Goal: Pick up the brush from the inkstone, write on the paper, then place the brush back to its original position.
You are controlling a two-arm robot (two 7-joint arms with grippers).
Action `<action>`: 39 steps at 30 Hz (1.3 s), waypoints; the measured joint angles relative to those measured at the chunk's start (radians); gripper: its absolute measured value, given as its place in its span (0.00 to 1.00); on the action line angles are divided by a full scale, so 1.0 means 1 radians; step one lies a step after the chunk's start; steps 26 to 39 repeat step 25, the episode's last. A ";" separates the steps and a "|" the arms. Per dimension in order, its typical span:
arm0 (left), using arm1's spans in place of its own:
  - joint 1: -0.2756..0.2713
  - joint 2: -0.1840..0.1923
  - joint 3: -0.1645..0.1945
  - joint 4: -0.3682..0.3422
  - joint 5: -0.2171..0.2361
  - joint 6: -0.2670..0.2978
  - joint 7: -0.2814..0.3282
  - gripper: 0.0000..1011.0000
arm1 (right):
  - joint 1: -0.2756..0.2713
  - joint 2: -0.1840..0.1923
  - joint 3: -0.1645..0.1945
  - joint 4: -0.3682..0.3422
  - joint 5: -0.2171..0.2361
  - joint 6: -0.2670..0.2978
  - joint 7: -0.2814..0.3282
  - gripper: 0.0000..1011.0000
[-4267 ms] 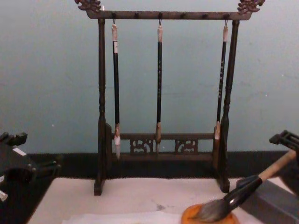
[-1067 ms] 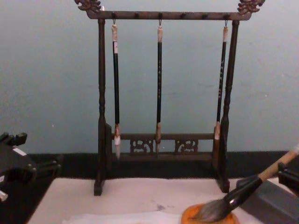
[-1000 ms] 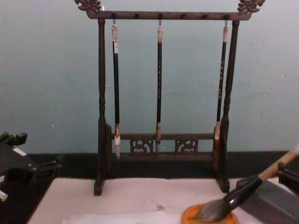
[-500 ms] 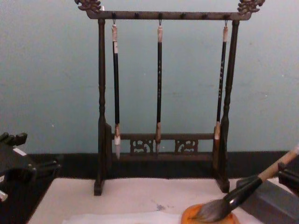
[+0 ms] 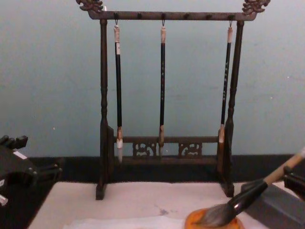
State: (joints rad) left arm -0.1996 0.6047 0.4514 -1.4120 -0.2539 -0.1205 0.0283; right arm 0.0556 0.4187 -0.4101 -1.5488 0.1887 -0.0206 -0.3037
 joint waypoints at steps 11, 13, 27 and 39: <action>0.000 0.000 0.000 0.000 0.000 0.000 0.000 1.00 | 0.000 0.000 0.000 0.000 0.000 0.000 0.000 0.99; 0.000 0.000 0.000 0.000 0.000 0.000 0.000 1.00 | 0.000 0.000 0.000 0.000 0.000 0.000 0.000 0.99; 0.000 0.000 0.000 0.000 0.000 0.000 0.000 1.00 | 0.000 0.000 0.000 0.000 0.000 0.000 0.000 0.99; 0.000 0.000 0.000 0.000 0.000 0.000 0.000 1.00 | 0.000 0.000 0.000 0.000 0.000 0.000 0.000 0.99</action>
